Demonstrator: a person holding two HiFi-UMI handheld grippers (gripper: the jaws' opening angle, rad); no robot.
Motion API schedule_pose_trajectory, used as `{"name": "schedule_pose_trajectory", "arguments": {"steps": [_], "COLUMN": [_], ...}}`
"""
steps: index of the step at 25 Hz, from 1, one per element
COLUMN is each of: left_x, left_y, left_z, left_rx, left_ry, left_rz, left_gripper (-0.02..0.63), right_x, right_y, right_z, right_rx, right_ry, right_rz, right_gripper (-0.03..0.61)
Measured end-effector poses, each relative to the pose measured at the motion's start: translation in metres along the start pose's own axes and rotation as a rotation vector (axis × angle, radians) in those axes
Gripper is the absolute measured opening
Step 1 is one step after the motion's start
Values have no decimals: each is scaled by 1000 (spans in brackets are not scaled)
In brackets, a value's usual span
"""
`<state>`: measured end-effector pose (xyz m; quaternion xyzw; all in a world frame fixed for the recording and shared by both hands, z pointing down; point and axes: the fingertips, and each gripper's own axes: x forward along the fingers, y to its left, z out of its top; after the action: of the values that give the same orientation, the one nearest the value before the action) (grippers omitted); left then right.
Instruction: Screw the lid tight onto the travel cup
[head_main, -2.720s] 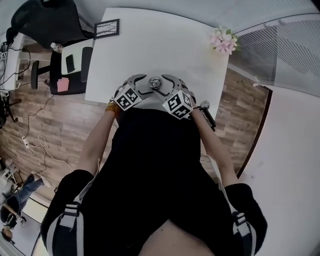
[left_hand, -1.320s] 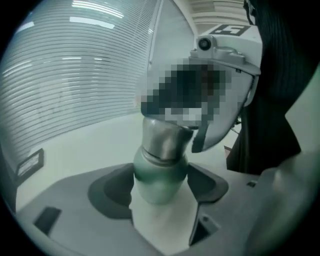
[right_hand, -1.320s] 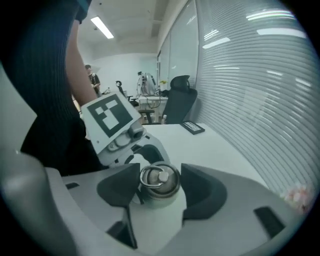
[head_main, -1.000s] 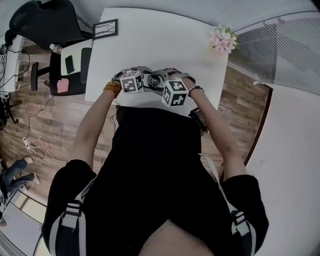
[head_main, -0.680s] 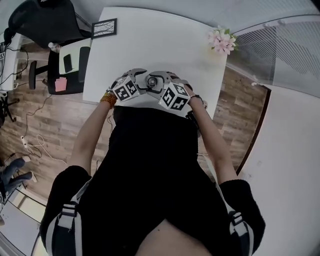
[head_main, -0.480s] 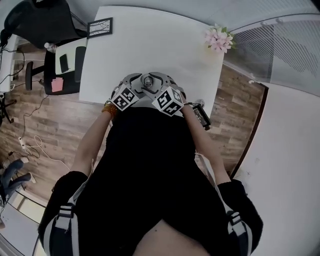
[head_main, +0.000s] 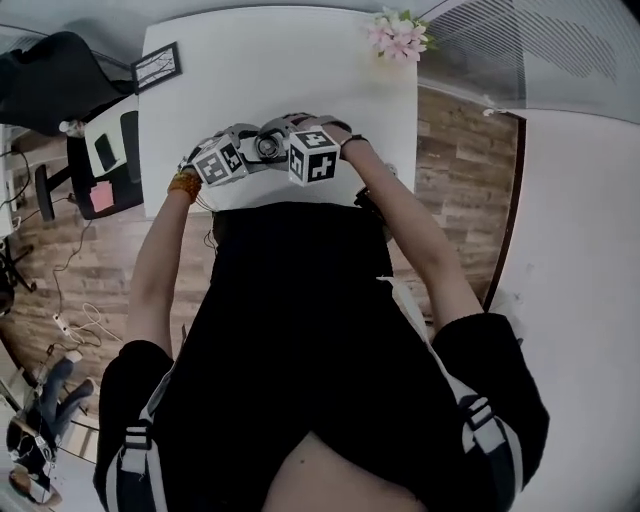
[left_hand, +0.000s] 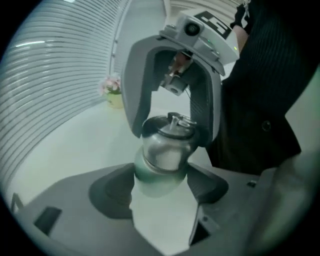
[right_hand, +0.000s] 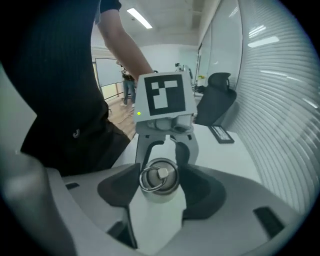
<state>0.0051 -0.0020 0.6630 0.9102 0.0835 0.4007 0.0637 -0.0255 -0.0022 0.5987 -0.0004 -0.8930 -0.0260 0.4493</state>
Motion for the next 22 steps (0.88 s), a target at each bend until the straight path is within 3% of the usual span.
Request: {"name": "schedule_pose_trajectory", "arguments": {"steps": [3, 5, 7, 10, 14, 17, 19, 22], "left_x": [-2, -4, -9, -14, -3, -2, -2, 2], "left_y": [-2, 0, 2, 1, -3, 3, 3, 1], "left_z": [-5, -4, -2, -3, 2, 2, 1, 1], "left_rx": [33, 2, -93, -249, -341, -381, -329, -159], "left_ry": [24, -31, -123, -235, -289, -305, -289, -190], "left_rz": [-50, 9, 117, 250, 363, 429, 377, 172], "left_gripper": [336, 358, 388, 388, 387, 342, 341, 341], "right_x": [1, -1, -9, -19, -9, -5, -4, -1], "right_y": [3, 6, 6, -2, -8, -11, -10, -6], "right_z": [4, 3, 7, 15, 0, -6, -5, -4], "right_rx": [-49, -42, 60, 283, 412, 474, 434, 283], "right_ry": [5, -25, -100, -217, -159, -158, -166, -137], "right_rz": [58, 26, -49, -196, -366, -387, -337, -223], "right_gripper": [255, 262, 308, 308, 277, 242, 241, 239]}}
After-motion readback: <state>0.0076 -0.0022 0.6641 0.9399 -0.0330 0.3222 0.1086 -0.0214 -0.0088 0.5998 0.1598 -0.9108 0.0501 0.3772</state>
